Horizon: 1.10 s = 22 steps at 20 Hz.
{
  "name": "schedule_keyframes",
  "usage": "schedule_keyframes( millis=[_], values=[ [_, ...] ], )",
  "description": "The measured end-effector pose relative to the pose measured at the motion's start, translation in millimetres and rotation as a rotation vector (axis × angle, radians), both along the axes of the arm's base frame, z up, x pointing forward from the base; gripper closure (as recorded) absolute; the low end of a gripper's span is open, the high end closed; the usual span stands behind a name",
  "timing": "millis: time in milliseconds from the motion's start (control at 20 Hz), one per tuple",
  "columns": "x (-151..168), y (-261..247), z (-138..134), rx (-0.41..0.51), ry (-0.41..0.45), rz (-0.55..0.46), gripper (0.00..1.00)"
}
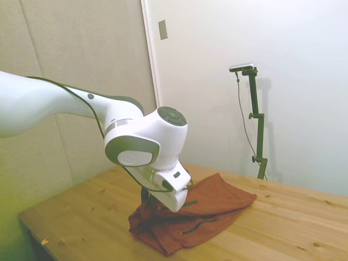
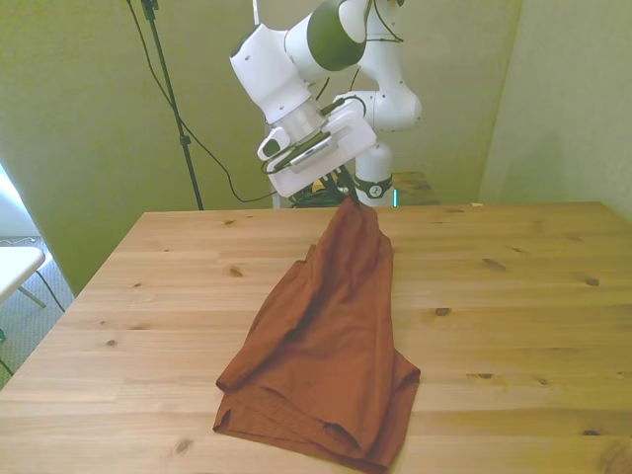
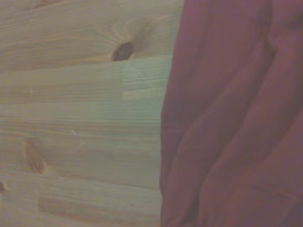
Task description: Unfold the shorts
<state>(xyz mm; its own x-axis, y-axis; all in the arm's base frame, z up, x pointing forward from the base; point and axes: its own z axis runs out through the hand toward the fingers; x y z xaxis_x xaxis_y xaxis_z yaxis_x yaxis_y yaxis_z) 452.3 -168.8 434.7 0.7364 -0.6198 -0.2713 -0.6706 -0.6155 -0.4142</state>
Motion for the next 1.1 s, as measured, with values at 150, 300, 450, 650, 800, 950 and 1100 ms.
schedule_keyframes(
  millis=[150, 300, 450, 650, 800, 950, 1100],
  values=[
    [12.5, 27.9, 0.2, -0.009, 0.006, 0.041, 1.0],
    [22.7, 55.0, -1.3, -0.013, 0.011, 0.098, 0.0],
    [29.2, 80.9, -7.2, -0.012, 0.021, 0.164, 0.0],
    [33.1, 100.0, -18.3, 0.054, 0.049, 0.268, 0.0],
    [37.1, 100.9, -25.3, 0.07, 0.064, 0.305, 0.0],
    [38.9, 101.4, -30.4, 0.08, 0.07, 0.334, 0.0],
    [38.8, 101.6, -31.4, 0.082, 0.059, 0.358, 0.0]
  ],
)
